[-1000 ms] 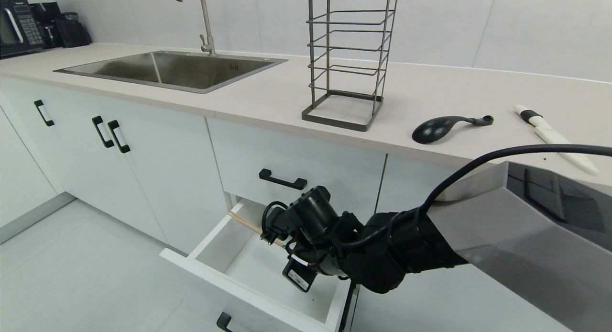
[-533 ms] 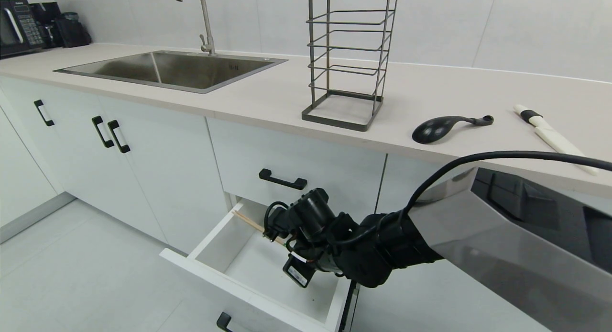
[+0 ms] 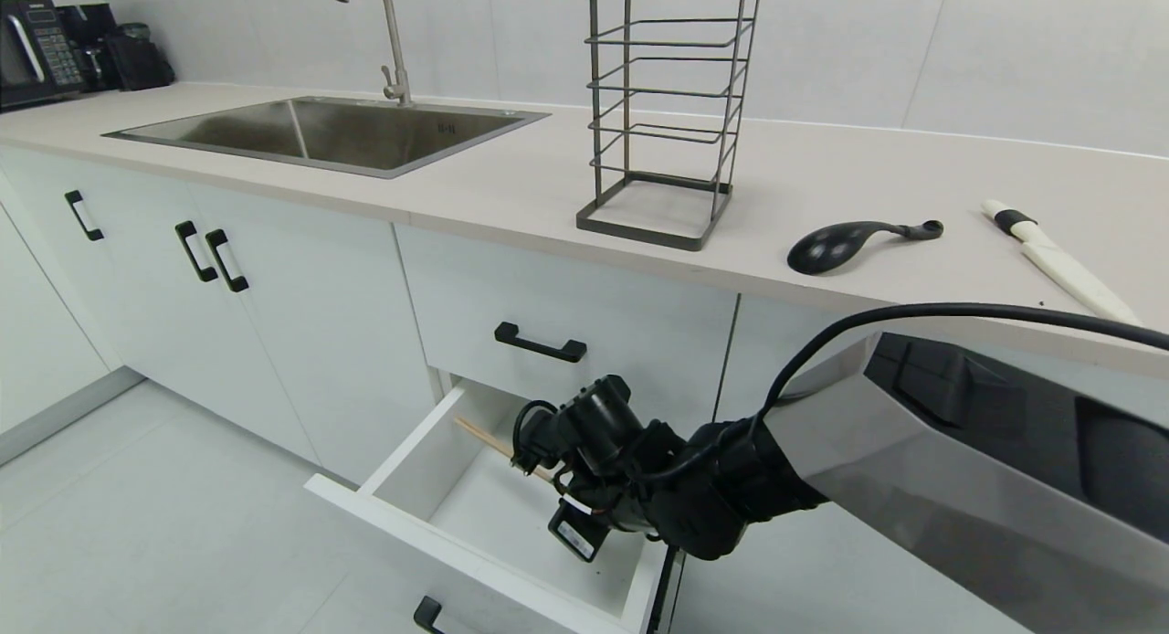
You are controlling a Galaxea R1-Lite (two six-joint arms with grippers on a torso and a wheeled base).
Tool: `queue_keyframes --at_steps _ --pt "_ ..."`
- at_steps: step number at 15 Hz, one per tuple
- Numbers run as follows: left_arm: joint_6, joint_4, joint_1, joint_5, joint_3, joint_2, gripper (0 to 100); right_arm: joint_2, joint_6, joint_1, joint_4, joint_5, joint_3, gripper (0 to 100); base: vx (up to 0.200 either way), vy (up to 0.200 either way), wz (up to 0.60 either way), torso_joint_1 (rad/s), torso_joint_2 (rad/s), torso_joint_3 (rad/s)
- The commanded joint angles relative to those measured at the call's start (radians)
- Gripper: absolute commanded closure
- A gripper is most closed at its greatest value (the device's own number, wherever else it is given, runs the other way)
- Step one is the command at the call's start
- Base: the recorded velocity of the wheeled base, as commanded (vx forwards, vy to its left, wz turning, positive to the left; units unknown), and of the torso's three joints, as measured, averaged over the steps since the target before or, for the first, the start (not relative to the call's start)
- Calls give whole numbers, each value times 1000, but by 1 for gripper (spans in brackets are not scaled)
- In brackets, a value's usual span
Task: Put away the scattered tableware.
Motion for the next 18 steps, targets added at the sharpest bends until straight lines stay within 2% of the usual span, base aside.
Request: queue_keyframes --at_steps 1,9,18 --pt "0 0 0 0 0 0 0 17 7 -4 -5 -2 2 100 0 0 0 0 0 0" --pt "0 0 0 0 0 0 0 69 31 3 -43 -5 10 100 0 0 0 0 0 0" --pt "0 0 0 0 0 0 0 141 28 39 -52 -8 -50 100 0 0 0 0 0 0"
